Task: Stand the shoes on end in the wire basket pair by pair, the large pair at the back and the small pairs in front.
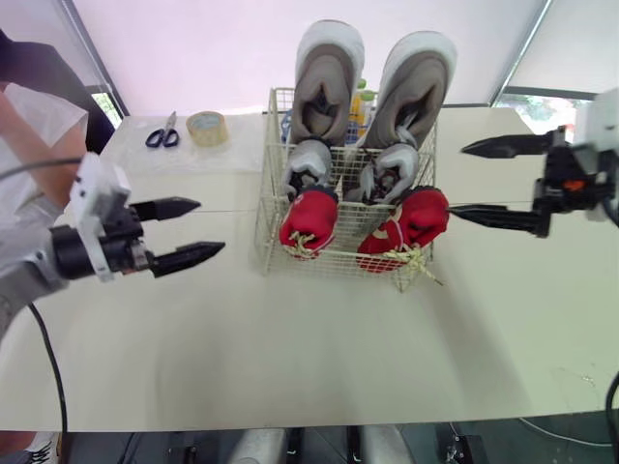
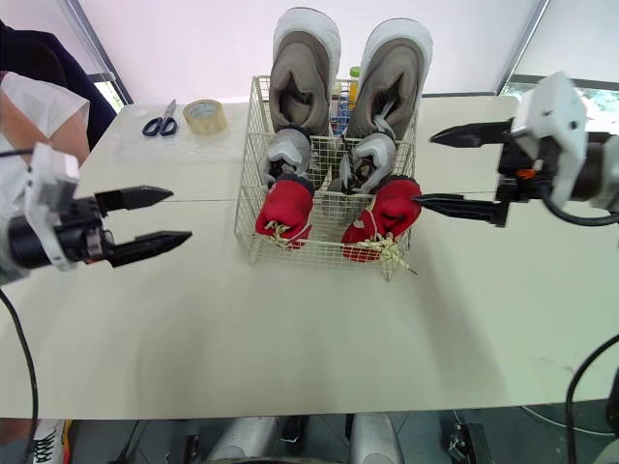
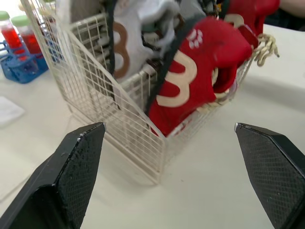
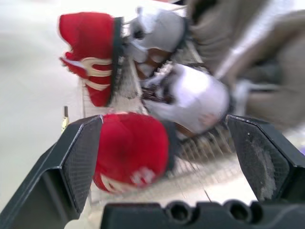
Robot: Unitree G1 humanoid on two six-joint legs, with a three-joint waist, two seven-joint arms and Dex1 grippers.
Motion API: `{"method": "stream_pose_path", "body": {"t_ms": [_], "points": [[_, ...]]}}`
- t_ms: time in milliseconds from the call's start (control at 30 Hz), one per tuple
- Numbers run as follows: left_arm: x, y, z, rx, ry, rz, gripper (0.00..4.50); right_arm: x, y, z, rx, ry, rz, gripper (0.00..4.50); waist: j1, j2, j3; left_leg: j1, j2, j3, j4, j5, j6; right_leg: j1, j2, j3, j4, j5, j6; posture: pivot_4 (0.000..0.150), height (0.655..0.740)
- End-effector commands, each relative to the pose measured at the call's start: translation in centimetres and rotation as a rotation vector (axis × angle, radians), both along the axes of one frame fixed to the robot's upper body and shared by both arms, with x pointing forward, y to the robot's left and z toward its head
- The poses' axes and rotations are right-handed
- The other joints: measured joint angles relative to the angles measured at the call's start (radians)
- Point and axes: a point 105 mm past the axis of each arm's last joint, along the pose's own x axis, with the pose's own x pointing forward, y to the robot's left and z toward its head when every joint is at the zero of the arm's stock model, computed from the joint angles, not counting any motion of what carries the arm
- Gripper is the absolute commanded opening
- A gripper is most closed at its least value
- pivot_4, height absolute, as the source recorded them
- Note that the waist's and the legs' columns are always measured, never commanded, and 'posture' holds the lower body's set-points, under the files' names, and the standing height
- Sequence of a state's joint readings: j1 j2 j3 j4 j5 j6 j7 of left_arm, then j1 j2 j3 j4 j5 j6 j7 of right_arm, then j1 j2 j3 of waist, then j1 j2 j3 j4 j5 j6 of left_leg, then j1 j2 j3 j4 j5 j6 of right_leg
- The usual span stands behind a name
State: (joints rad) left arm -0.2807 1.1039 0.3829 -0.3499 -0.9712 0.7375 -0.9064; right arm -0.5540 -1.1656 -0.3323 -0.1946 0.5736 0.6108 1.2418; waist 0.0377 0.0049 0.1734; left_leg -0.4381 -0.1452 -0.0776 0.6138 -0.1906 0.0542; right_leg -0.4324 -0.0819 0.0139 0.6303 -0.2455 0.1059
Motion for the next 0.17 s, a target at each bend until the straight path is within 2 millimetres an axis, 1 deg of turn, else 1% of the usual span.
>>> {"method": "stream_pose_path", "body": {"t_ms": [33,167], "points": [[0.6,0.9,1.4,0.065,-0.030,-0.038,4.45,-1.6,-1.4,1.1,-0.026,-0.019,-0.055,4.50,0.000,0.000,0.000,0.000,0.000,0.000,0.000,0.000,0.000,0.000,0.000,0.000,0.000,0.000,0.000,0.150,0.7400],[0.7,0.7,1.6,0.059,-0.003,-0.127,4.45,-2.9,-2.4,0.9,-0.038,0.001,-0.098,4.50,0.000,0.002,0.000,0.000,0.000,0.001,-0.002,0.000,0.000,-0.001,-0.001,0.001,0.000,0.000,0.000,0.150,0.7400]]}}
